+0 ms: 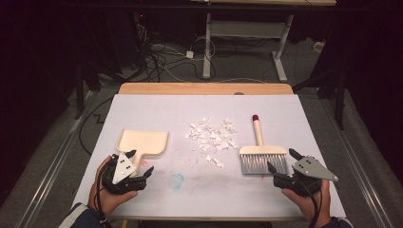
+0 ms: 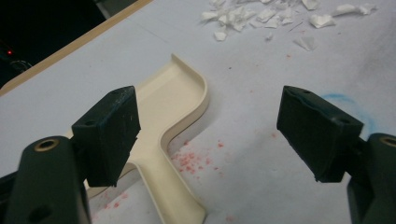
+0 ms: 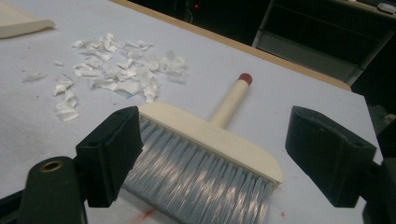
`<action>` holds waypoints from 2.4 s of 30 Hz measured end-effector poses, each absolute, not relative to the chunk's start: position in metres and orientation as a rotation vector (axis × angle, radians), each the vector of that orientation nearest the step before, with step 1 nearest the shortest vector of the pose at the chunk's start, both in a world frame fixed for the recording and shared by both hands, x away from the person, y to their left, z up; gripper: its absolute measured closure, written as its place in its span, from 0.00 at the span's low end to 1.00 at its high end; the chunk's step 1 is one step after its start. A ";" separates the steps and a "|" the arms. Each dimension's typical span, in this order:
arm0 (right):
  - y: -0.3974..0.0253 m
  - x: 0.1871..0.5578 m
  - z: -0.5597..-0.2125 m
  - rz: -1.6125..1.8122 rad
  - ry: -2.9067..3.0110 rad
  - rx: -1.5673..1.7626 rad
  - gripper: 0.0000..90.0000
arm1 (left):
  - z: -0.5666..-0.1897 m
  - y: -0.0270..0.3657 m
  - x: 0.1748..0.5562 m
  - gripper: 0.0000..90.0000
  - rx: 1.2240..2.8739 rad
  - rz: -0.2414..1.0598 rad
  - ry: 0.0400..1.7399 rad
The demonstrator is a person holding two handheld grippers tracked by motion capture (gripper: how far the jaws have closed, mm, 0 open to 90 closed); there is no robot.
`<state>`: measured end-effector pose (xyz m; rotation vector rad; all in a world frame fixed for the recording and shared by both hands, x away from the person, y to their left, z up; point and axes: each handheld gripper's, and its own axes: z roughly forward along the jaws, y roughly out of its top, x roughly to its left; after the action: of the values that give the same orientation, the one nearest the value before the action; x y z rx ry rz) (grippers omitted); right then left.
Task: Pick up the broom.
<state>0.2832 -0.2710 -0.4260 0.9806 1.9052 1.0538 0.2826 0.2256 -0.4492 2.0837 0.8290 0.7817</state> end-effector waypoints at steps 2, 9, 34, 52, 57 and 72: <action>-0.271 0.283 -0.426 1.051 1.906 0.984 0.21 | -0.450 0.223 0.283 0.23 2.092 0.772 0.820; -0.272 0.290 -0.429 1.022 1.927 1.001 0.21 | -0.452 0.218 0.285 0.23 2.105 0.761 0.802; -0.248 0.430 -0.418 0.802 2.117 1.374 0.33 | -0.457 0.210 0.283 0.23 2.147 0.734 0.807; -0.225 0.466 -0.461 0.647 2.148 1.550 0.71 | -0.461 0.206 0.281 0.23 2.207 0.716 0.781; -0.226 0.465 -0.461 0.662 2.133 1.564 0.73 | -0.463 0.205 0.280 0.23 2.220 0.705 0.775; -0.234 0.455 -0.450 0.784 2.067 1.498 0.78 | -0.462 0.204 0.283 0.23 2.204 0.705 0.789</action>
<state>0.4550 -0.2342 -0.4498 1.4976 2.0675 0.7843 0.2830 0.2043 -0.4617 2.2042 0.7895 0.7054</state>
